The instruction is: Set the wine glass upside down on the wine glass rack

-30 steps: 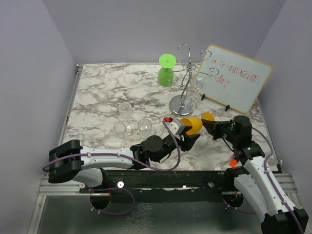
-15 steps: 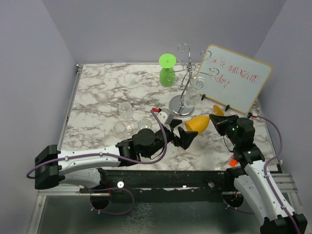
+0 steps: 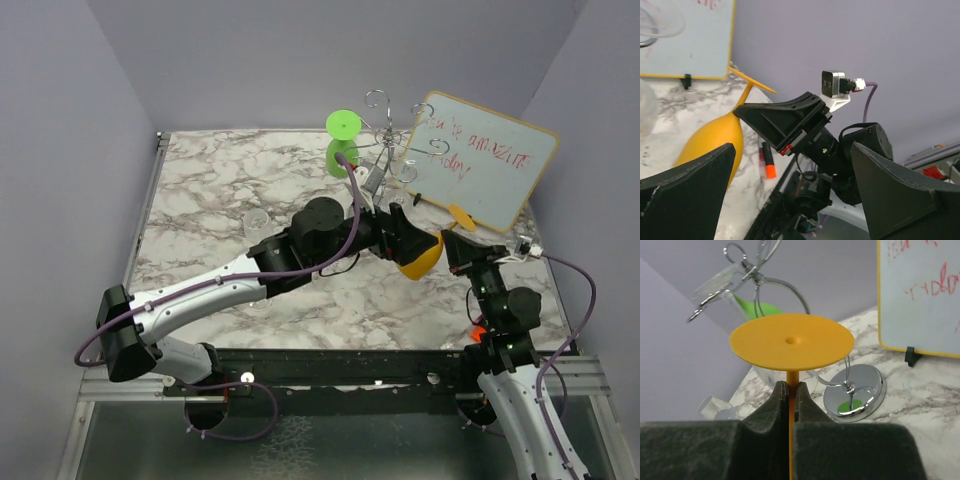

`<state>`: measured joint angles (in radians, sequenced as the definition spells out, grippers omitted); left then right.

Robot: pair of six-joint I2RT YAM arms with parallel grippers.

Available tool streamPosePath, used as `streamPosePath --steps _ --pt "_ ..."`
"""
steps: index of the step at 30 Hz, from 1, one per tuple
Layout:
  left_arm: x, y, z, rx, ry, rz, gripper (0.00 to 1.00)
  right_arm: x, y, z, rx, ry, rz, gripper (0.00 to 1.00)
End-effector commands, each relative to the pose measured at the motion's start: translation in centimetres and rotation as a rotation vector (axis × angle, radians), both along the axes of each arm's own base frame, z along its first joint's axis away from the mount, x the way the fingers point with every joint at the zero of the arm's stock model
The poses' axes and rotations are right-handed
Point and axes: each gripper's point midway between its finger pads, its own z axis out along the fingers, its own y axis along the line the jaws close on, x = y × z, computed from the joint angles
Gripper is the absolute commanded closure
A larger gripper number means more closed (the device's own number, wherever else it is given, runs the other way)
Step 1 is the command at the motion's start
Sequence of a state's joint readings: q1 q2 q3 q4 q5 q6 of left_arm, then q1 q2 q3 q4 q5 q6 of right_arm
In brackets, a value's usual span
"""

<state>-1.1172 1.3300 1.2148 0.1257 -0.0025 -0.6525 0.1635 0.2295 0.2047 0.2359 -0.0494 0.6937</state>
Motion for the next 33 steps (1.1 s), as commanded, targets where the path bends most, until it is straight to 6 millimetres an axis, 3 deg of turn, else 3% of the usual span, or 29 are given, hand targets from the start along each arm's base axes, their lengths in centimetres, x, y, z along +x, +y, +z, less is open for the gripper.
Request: streamPosePath --steps 1,7,11,19,24,33 --pt "-1.7 -1.7 1.8 -0.032 0.116 -0.147 0.01 -2.0 1.9 4.3 -0.151 -0.251 0.101 0.99" --pt "-1.5 -2.9 3.2 -0.037 0.213 -0.185 0.02 -3.7 3.4 7.4 -0.277 -0.406 0.178 0.99" --pt "-0.4 -3.3 3.2 -0.002 0.211 -0.147 0.09 -4.1 4.1 8.4 -0.342 -0.451 0.211 0.99" --pt "1.3 -3.6 2.7 -0.008 0.277 -0.145 0.12 -5.2 5.4 9.7 -0.436 -0.535 0.279 0.99" --pt "1.3 -3.5 3.2 -0.011 0.298 -0.188 0.38 -5.5 5.8 10.1 -0.472 -0.565 0.306 0.99" --pt "0.5 -2.3 3.3 -0.05 0.37 -0.266 0.63 -6.4 6.6 10.4 -0.547 -0.597 0.356 0.99"
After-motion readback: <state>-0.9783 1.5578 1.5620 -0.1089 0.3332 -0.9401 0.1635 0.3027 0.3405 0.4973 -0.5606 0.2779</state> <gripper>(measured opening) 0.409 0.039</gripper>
